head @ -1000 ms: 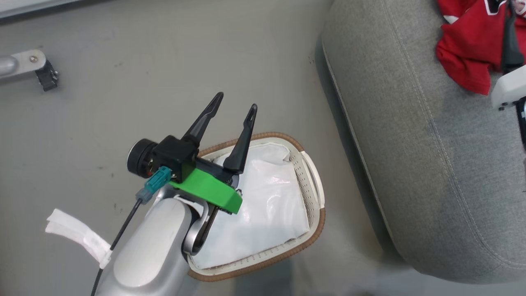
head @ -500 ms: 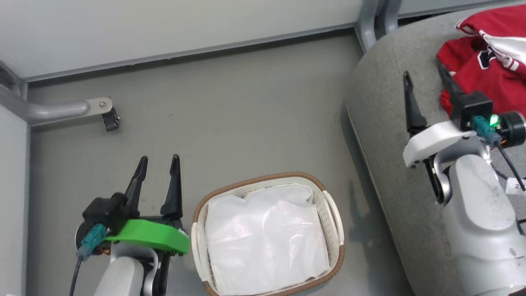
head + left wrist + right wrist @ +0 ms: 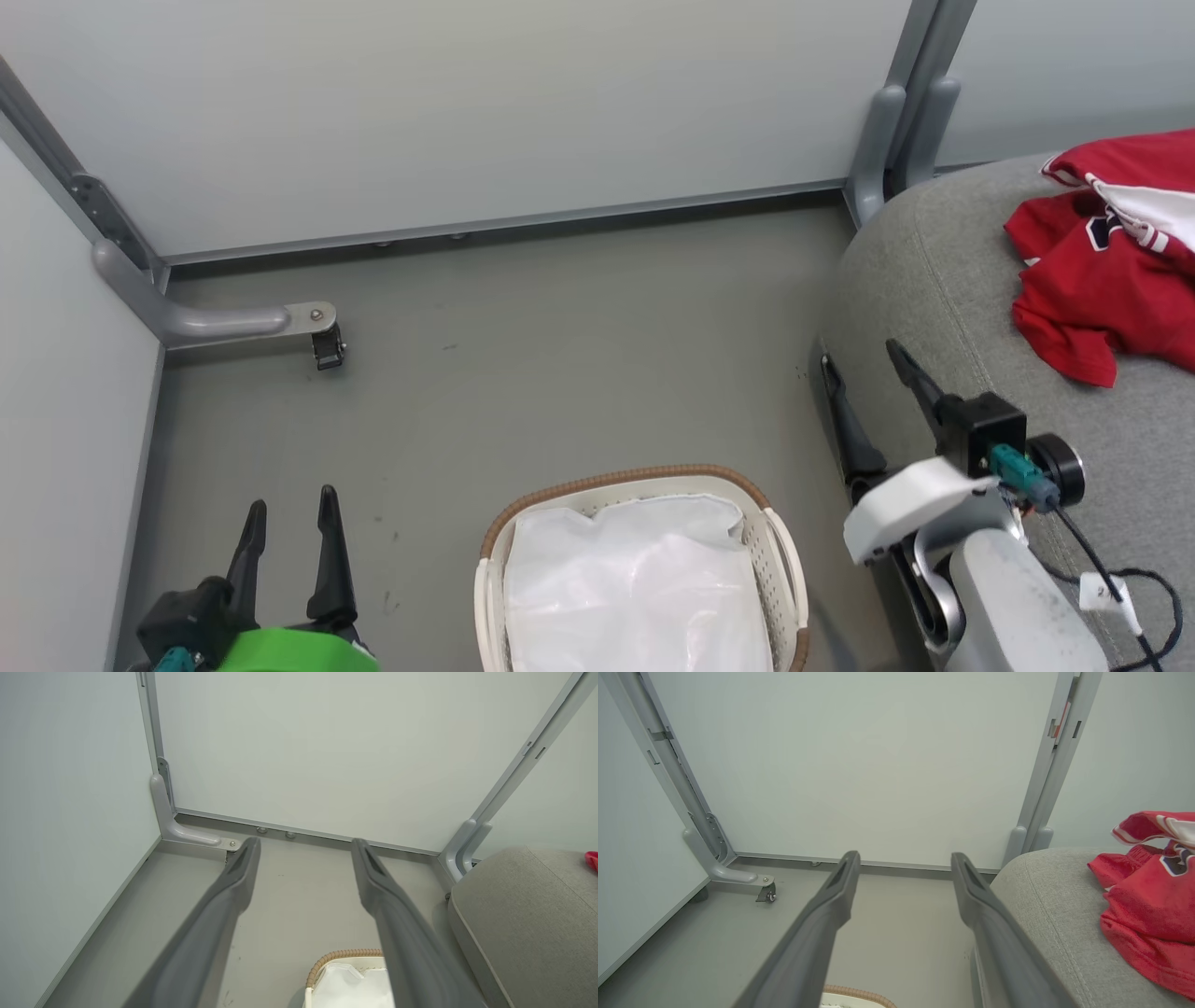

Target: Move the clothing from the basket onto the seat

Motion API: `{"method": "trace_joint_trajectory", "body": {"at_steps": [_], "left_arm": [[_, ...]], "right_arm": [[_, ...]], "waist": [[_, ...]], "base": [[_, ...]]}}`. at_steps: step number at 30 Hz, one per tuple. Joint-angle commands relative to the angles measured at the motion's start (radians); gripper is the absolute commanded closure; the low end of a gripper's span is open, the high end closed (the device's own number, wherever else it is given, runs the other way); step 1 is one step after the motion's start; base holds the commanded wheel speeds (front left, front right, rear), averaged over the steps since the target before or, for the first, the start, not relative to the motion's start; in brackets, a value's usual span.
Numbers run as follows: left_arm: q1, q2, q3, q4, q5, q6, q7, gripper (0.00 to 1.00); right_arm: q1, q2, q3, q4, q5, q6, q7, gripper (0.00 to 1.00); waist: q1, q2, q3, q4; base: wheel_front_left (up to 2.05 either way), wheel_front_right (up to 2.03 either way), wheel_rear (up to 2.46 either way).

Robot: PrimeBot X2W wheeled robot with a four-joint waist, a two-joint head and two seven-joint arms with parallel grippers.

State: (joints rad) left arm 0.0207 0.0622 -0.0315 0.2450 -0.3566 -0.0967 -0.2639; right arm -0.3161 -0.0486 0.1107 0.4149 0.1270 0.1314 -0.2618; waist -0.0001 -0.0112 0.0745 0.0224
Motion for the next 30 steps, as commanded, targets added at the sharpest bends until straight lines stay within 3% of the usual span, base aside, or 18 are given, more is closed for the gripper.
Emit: {"method": "trace_joint_trajectory", "body": {"at_steps": [1, 12, 26, 27, 30], "left_arm": [[0.025, -0.005, 0.008, -0.007, 0.017, -0.004, -0.001, 0.0], [0.106, -0.012, 0.024, -0.033, 0.015, -0.013, -0.001, 0.0], [0.114, -0.012, 0.004, -0.036, 0.005, -0.005, -0.001, 0.0], [0.102, -0.012, 0.002, -0.034, 0.005, -0.008, 0.0, 1.0], [0.102, -0.013, -0.002, -0.004, 0.004, -0.008, 0.001, 1.0]], "right_arm": [[0.039, -0.004, 0.007, -0.014, 0.003, -0.001, -0.005, 0.0], [0.212, -0.003, -0.022, -0.076, 0.016, -0.001, -0.005, 0.0], [0.223, -0.004, -0.013, -0.084, 0.023, -0.001, -0.005, 0.0], [0.209, 0.0, -0.012, -0.082, 0.02, 0.0, 0.0, 1.0], [0.223, 0.004, -0.01, -0.055, 0.02, 0.0, 0.002, 1.0]], "waist": [[0.0001, 0.0112, -0.039, 0.014], [0.0001, 0.0112, -0.084, 0.017], [0.0001, 0.0112, -0.1, 0.007], [0.0001, 0.0, -0.1, 0.007], [0.0001, 0.0, -0.1, 0.007]], "base": [[0.0, 0.0, 0.0], [0.0, 0.0, 0.0], [0.0, 0.0, 0.0], [0.0, 0.0, 0.0], [0.0, 0.0, 0.0]]}}
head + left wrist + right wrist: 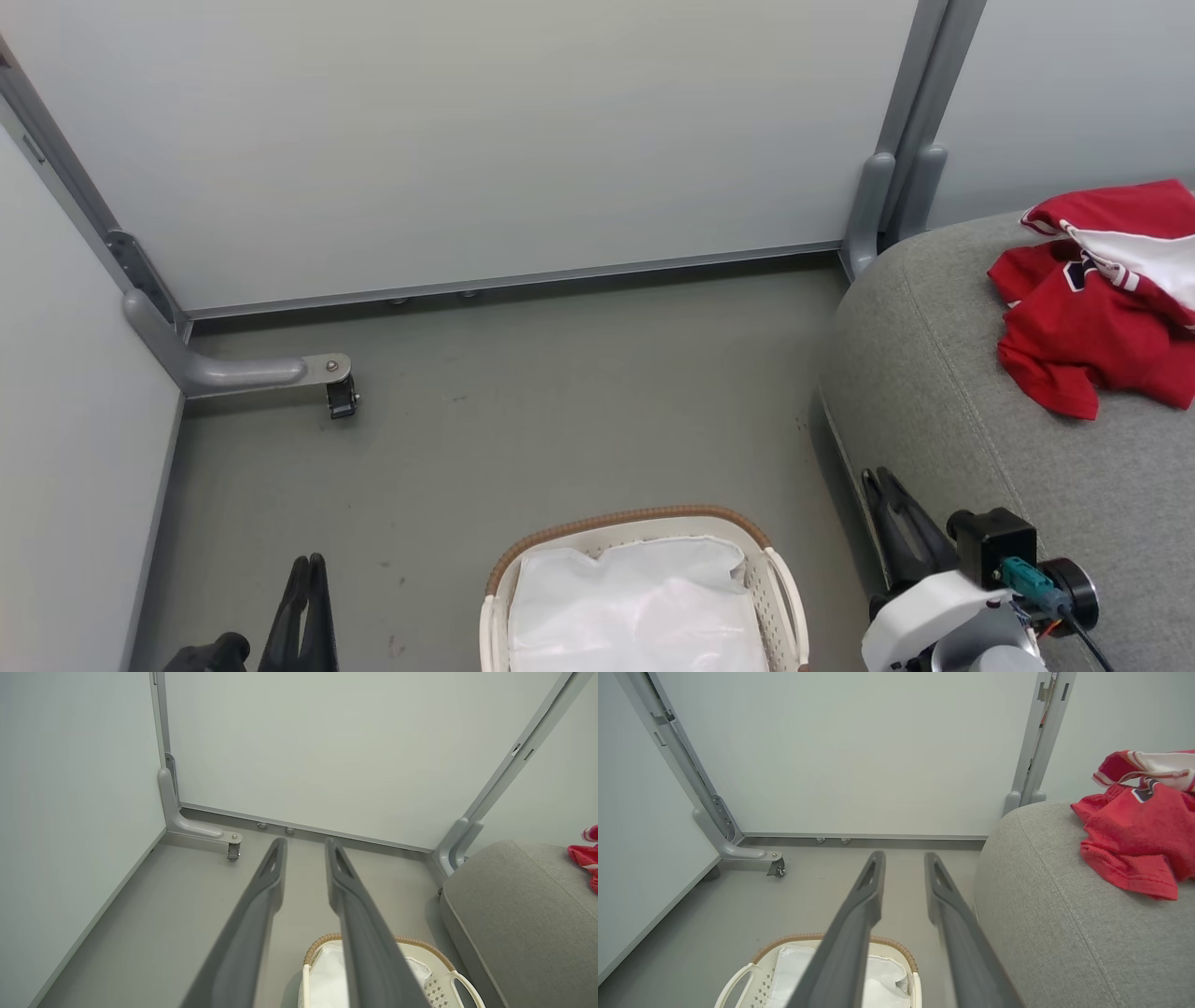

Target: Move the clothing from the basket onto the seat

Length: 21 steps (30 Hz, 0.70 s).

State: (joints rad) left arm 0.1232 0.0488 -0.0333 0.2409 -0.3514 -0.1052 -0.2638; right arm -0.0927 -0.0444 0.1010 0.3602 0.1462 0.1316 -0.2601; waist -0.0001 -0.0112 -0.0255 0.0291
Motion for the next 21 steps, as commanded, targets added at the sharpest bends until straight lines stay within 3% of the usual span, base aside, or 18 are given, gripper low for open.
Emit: {"method": "trace_joint_trajectory", "body": {"at_steps": [1, 21], "left_arm": [[-0.002, 0.0, 0.001, 0.003, -0.01, 0.0, 0.003, 1.0], [-0.065, 0.001, 0.04, 0.002, -0.331, -0.007, 0.099, 1.0]], "right_arm": [[0.001, 0.0, -0.002, 0.002, 0.011, 0.0, 0.004, 1.0], [-0.005, -0.002, -0.057, -0.03, 0.385, 0.0, 0.099, 1.0]], "waist": [[0.0001, 0.0001, 0.0, 0.0], [0.0001, 0.0018, 0.005, -0.005]], "base": [[0.0, 0.0, 0.0], [0.0, 0.0, 0.0]]}}
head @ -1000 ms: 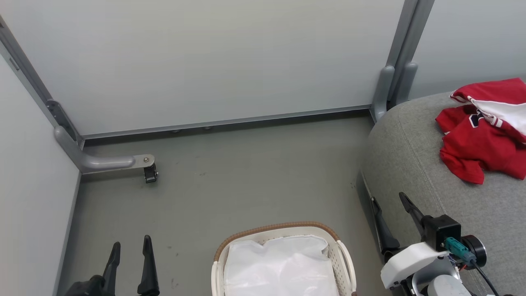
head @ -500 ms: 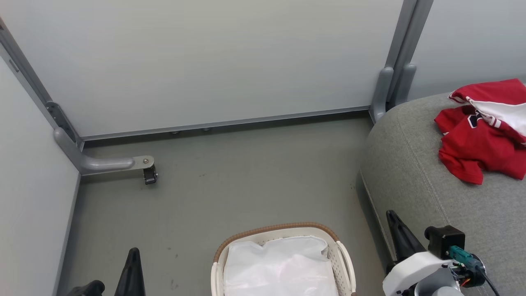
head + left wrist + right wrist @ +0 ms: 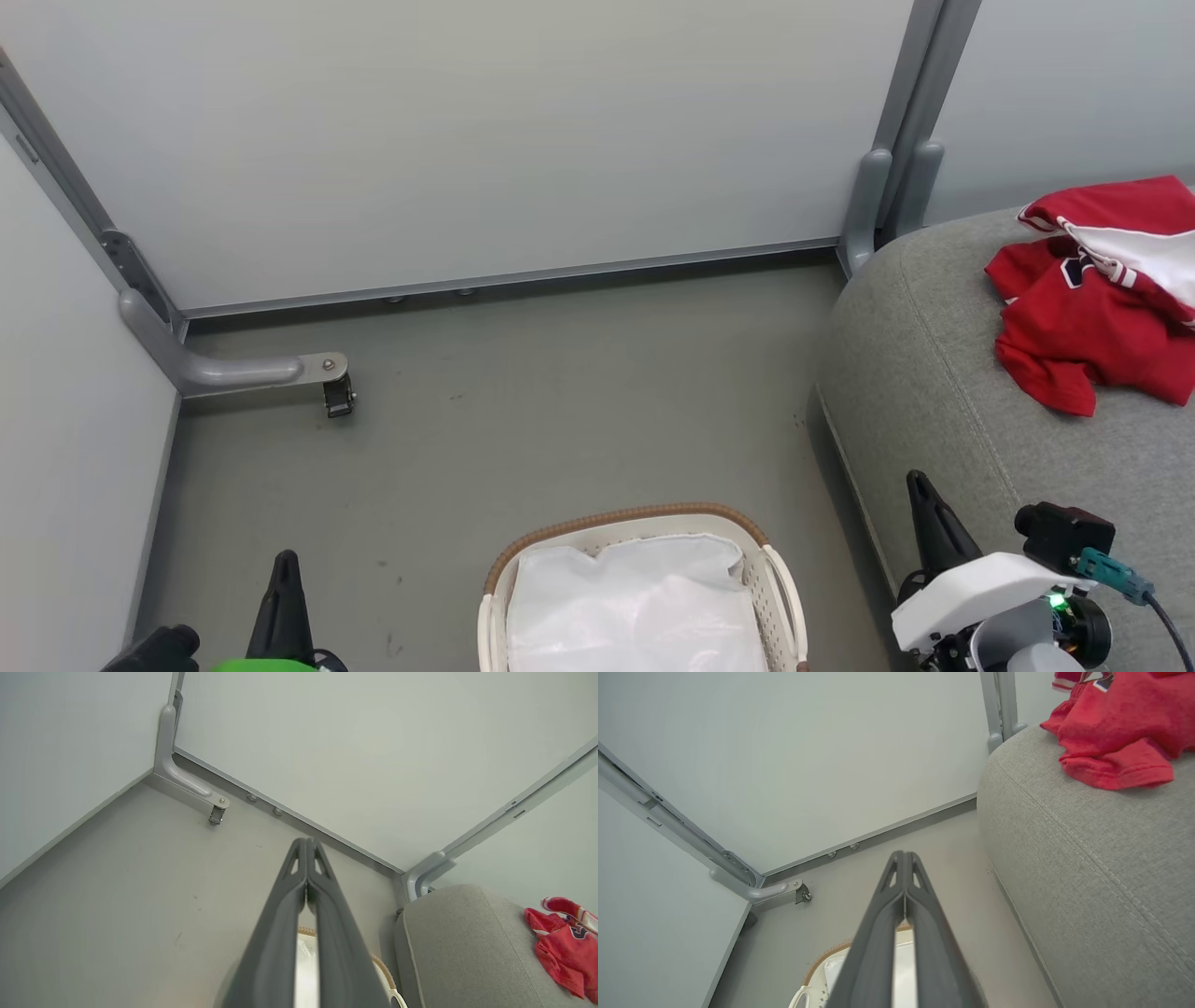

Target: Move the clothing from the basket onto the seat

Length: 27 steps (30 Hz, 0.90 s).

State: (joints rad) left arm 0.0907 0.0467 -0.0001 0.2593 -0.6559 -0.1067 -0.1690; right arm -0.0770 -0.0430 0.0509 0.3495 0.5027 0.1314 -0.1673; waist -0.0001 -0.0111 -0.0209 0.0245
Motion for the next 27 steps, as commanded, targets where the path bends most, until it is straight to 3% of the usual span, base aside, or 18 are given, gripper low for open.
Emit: {"method": "trace_joint_trajectory", "body": {"at_steps": [1, 27], "left_arm": [[-0.034, 0.003, 0.008, -0.016, -0.039, -0.006, 0.008, 1.0], [-0.095, 0.004, 0.046, -0.017, -0.355, -0.013, 0.104, 1.0]], "right_arm": [[-0.021, -0.003, -0.009, -0.021, 0.043, 0.0, 0.01, 1.0], [-0.028, -0.005, -0.064, -0.052, 0.411, 0.0, 0.104, 1.0]], "waist": [[0.0001, 0.0019, 0.0, 0.0], [0.0001, 0.0042, 0.006, -0.006]], "base": [[0.0, 0.0, 0.0], [0.0, 0.0, 0.0]]}}
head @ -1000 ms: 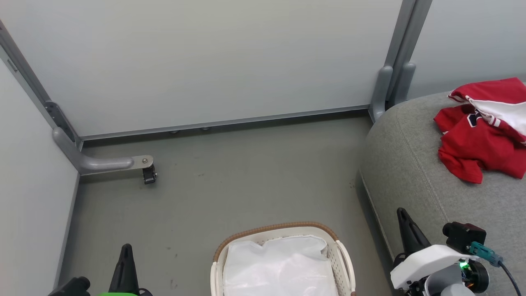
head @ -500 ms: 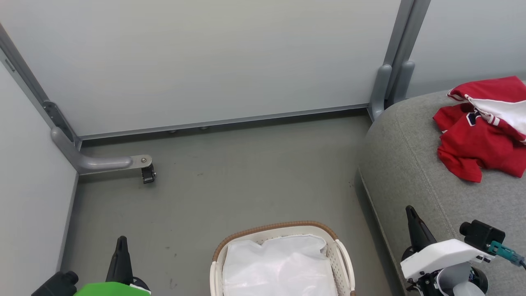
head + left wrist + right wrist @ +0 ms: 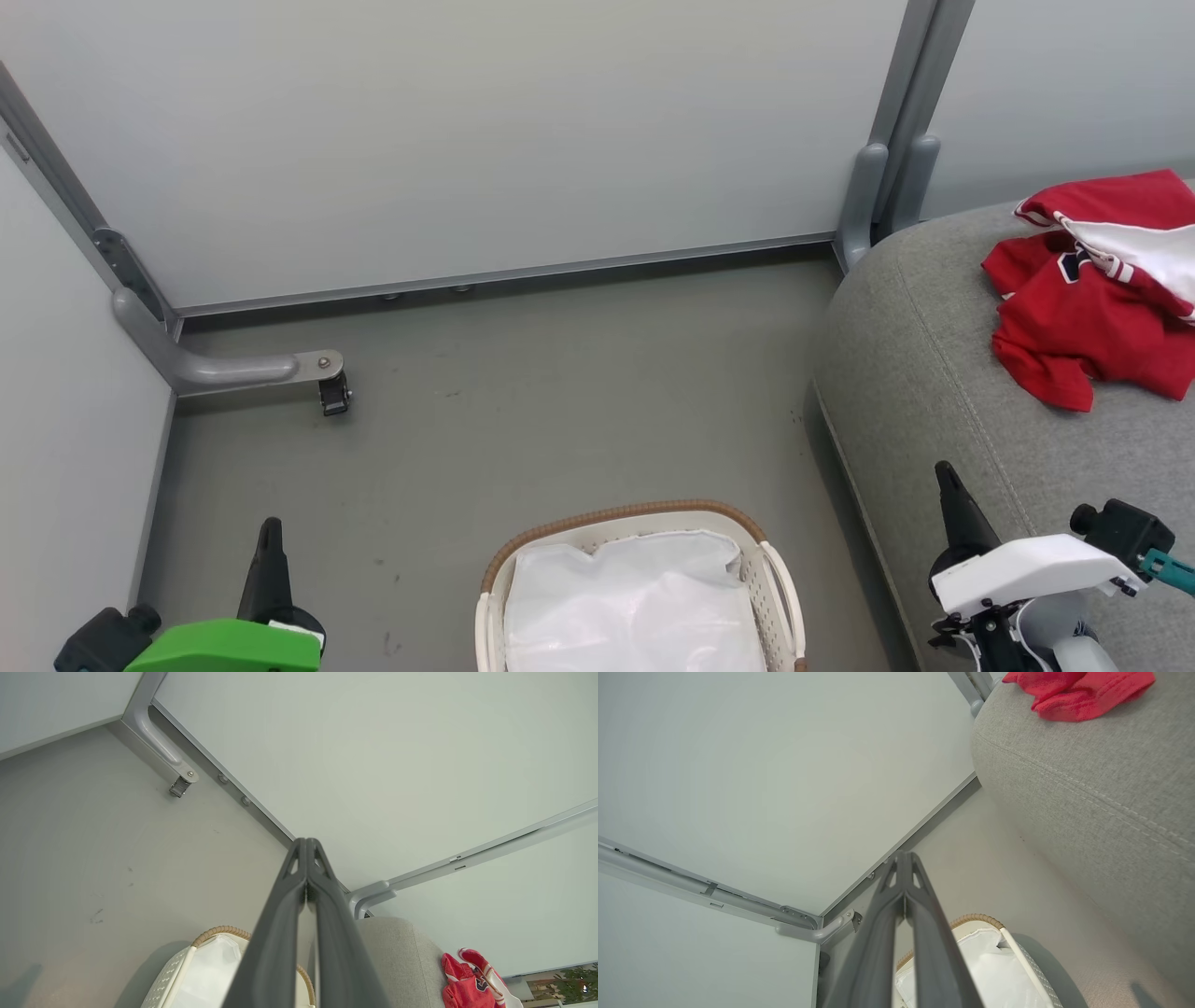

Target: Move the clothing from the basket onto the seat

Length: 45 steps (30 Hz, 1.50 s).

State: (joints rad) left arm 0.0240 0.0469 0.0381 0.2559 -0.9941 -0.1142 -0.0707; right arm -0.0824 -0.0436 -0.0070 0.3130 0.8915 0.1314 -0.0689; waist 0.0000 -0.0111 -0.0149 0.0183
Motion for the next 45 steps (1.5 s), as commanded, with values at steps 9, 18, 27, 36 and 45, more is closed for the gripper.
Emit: {"method": "trace_joint_trajectory", "body": {"at_steps": [9, 18, 27, 36, 45], "left_arm": [[-0.046, 0.004, 0.018, -0.014, -0.11, -0.008, 0.033, 1.0], [-0.062, 0.004, 0.028, -0.014, -0.194, -0.009, 0.059, 1.0], [-0.077, 0.004, 0.038, -0.014, -0.271, -0.01, 0.081, 1.0], [-0.092, 0.005, 0.046, -0.014, -0.344, -0.012, 0.104, 1.0], [-0.103, 0.005, 0.053, -0.013, -0.409, -0.014, 0.124, 1.0]], "right_arm": [[-0.025, -0.005, -0.022, -0.024, 0.129, 0.0, 0.033, 1.0], [-0.025, -0.006, -0.037, -0.033, 0.228, -0.001, 0.059, 1.0], [-0.026, -0.007, -0.05, -0.04, 0.317, -0.001, 0.081, 1.0], [-0.028, -0.007, -0.062, -0.047, 0.401, -0.001, 0.104, 1.0], [-0.029, -0.008, -0.073, -0.052, 0.477, -0.001, 0.123, 1.0]], "waist": [[0.0, 0.005, 0.002, -0.002], [0.0, 0.0058, 0.004, -0.004], [0.0, 0.0065, 0.006, -0.006], [0.0, 0.0073, 0.008, -0.008], [0.0, 0.0081, 0.01, -0.01]], "base": [[0.0, 0.0, 0.0], [0.0, 0.0, 0.0], [0.0, 0.0, 0.0], [0.0, 0.0, 0.0], [0.0, 0.0, 0.0]]}}
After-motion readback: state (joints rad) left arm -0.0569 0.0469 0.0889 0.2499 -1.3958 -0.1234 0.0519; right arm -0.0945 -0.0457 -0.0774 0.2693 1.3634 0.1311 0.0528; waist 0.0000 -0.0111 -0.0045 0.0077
